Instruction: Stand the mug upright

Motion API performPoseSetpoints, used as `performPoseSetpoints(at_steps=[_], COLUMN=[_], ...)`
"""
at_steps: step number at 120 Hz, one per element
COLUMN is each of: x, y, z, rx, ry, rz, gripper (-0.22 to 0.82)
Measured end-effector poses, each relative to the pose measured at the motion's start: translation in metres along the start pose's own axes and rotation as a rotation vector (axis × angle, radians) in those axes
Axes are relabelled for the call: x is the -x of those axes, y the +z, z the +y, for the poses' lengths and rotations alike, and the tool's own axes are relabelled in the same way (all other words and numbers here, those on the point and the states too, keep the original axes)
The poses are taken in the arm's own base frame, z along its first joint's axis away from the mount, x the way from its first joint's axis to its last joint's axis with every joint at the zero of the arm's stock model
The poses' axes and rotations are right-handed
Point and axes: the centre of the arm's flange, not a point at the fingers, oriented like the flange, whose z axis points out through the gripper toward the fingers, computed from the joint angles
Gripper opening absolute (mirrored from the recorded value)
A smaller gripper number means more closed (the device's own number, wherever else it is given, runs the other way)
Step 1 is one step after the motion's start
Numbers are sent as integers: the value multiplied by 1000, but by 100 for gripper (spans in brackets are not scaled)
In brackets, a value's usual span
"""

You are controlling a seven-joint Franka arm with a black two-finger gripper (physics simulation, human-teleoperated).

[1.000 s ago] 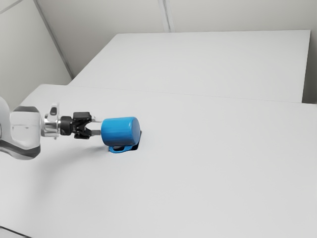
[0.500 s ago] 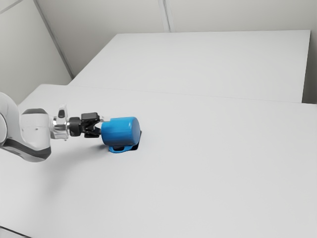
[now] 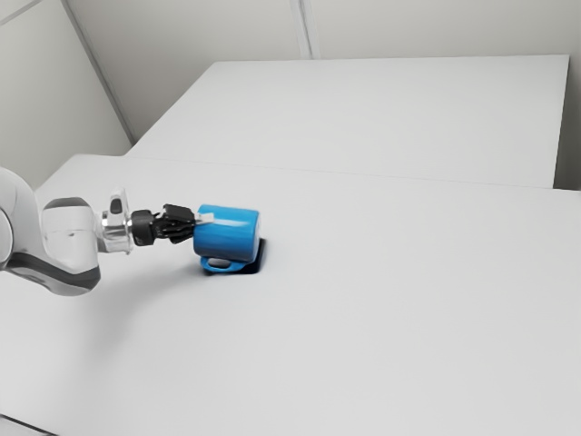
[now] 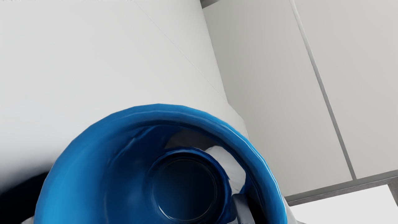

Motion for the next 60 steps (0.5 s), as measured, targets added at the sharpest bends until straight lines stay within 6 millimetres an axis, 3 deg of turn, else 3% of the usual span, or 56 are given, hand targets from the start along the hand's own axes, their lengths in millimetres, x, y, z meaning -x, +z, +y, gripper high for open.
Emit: performPoseSetpoints(at_steps=[13,27,33,47,60], x=[-25,-75,-88,-90,-81], y=[-3,-9,-8,-4,19], z=[17,61,76,95,104], rx=[-12,-117,-200,-422,-624], ry=[70,261,346,479,576], rz=[3,-106,-176,-397,-623], gripper=[-16,-18,-18,-18,-18])
